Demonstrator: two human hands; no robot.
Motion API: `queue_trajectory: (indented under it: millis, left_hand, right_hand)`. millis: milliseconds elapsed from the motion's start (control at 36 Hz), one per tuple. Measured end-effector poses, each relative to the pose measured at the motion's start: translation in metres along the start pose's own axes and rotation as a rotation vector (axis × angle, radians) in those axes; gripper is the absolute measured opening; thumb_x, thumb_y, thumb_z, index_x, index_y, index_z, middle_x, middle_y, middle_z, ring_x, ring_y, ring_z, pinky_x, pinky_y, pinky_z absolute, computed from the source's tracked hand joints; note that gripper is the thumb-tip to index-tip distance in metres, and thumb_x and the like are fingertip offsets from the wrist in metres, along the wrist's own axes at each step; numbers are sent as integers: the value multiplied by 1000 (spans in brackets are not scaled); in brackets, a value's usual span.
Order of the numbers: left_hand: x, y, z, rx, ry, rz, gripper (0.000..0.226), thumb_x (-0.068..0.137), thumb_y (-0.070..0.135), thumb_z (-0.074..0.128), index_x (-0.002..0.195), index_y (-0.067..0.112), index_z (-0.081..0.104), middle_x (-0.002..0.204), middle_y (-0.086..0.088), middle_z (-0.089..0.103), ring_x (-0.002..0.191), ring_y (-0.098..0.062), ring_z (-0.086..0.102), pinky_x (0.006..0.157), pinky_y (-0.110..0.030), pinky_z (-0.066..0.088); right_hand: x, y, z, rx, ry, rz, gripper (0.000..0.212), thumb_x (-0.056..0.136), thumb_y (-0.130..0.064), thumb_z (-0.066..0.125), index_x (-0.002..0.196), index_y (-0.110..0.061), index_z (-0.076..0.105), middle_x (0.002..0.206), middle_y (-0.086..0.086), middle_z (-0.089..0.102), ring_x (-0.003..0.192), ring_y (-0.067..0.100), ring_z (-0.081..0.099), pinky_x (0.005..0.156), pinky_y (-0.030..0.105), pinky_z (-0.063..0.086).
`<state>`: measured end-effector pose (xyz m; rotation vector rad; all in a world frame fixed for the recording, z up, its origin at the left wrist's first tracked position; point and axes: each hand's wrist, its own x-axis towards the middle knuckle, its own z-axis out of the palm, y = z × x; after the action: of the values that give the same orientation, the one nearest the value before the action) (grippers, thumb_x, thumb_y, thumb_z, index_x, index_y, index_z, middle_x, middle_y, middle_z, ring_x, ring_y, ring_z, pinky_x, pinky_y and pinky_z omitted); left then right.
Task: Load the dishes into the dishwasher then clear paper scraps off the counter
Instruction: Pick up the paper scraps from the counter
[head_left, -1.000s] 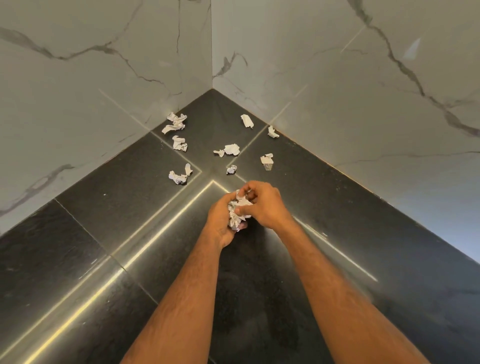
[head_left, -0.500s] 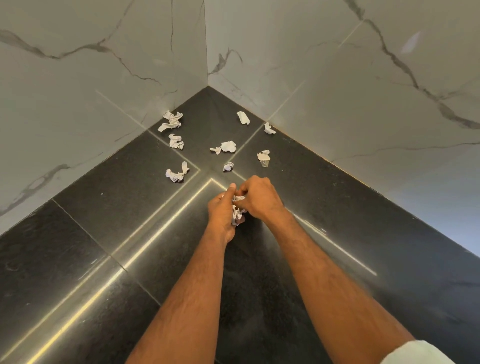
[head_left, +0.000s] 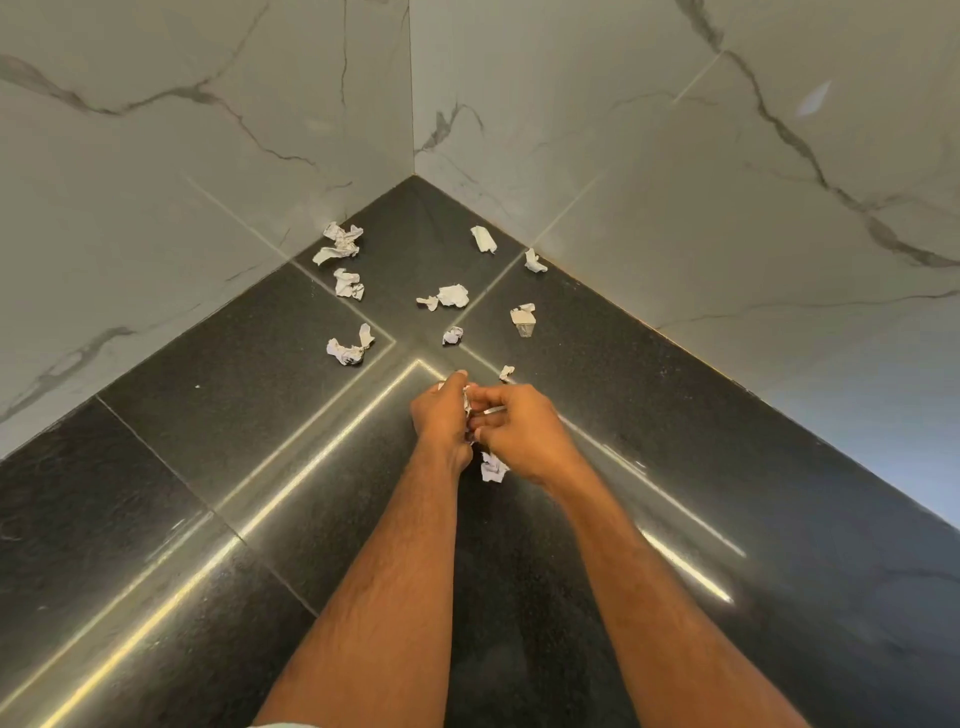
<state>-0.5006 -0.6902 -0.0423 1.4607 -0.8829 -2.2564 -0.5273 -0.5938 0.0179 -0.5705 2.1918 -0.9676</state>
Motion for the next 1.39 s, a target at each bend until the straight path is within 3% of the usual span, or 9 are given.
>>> queue_trajectory:
  millis: [111, 278, 417, 583, 722, 833, 1000, 1111, 1389]
  left_hand:
    - [-1, 3, -6, 86, -90, -63, 17, 89, 18, 67, 74, 11, 66, 64, -7, 62, 51, -18, 56, 46, -24, 42]
    - [-2, 5, -12, 137, -129, -69, 14, 87, 19, 67, 74, 16, 65, 63, -4, 63, 54, -17, 57, 53, -27, 40]
    - [2, 6, -16, 50, -142, -91, 14, 91, 17, 64, 79, 11, 60, 61, -5, 56, 43, -13, 46, 39, -18, 27]
    - [6, 14, -17, -89, -192, -83, 18, 93, 12, 57, 75, 10, 54, 56, -1, 46, 36, -9, 34, 36, -16, 16]
    - [13, 23, -16, -37, -259, -68, 15, 94, 16, 60, 82, 10, 54, 61, -2, 48, 38, -10, 36, 36, -16, 18]
    - [11, 23, -19, 222, -321, 1, 16, 96, 21, 64, 86, 10, 57, 63, -7, 51, 41, -13, 36, 39, -17, 20]
    - [2, 25, -18, 275, -458, 0, 38, 91, 49, 66, 98, 12, 65, 64, -6, 58, 44, -12, 40, 40, -18, 23]
    - [11, 31, -14, 296, -399, 41, 20, 95, 28, 67, 85, 13, 60, 61, -5, 51, 41, -12, 36, 41, -17, 18]
    - [38, 40, -21, 223, -252, 53, 18, 94, 18, 67, 81, 14, 55, 67, -7, 49, 45, -14, 35, 41, -16, 20]
  right_hand:
    - [0, 5, 4, 32, 133, -45, 17, 85, -6, 75, 97, -17, 79, 83, -4, 77, 73, 4, 73, 80, 30, 61]
    - [10, 1, 15, -116, 221, -64, 13, 77, -10, 76, 70, -19, 70, 65, -5, 69, 62, 7, 68, 65, 34, 61]
    - [3, 16, -2, -47, 143, -66, 15, 73, -28, 86, 80, -28, 73, 75, -14, 68, 66, -5, 61, 63, 12, 45]
    - [-15, 57, 3, -444, -54, 42, 38, 75, -25, 84, 110, -32, 73, 107, -7, 66, 96, 14, 62, 76, 24, 45]
    - [-1, 57, 6, -164, 124, -1, 17, 90, -23, 73, 106, -27, 78, 91, -10, 75, 79, 2, 65, 74, 16, 48]
    - [14, 28, -1, 184, 301, -56, 18, 93, -10, 68, 107, -17, 78, 77, -6, 74, 67, 6, 67, 75, 35, 62]
    - [41, 12, -12, 160, 313, -67, 28, 82, -19, 82, 97, -27, 60, 69, 0, 72, 62, 11, 71, 67, 38, 62]
    - [58, 5, -26, 16, 212, -47, 35, 74, -26, 88, 93, -22, 59, 66, 1, 71, 57, 11, 69, 61, 34, 61]
    - [143, 30, -71, -654, 177, -131, 47, 94, -6, 60, 139, -18, 58, 141, 10, 50, 127, 34, 49, 108, 36, 39]
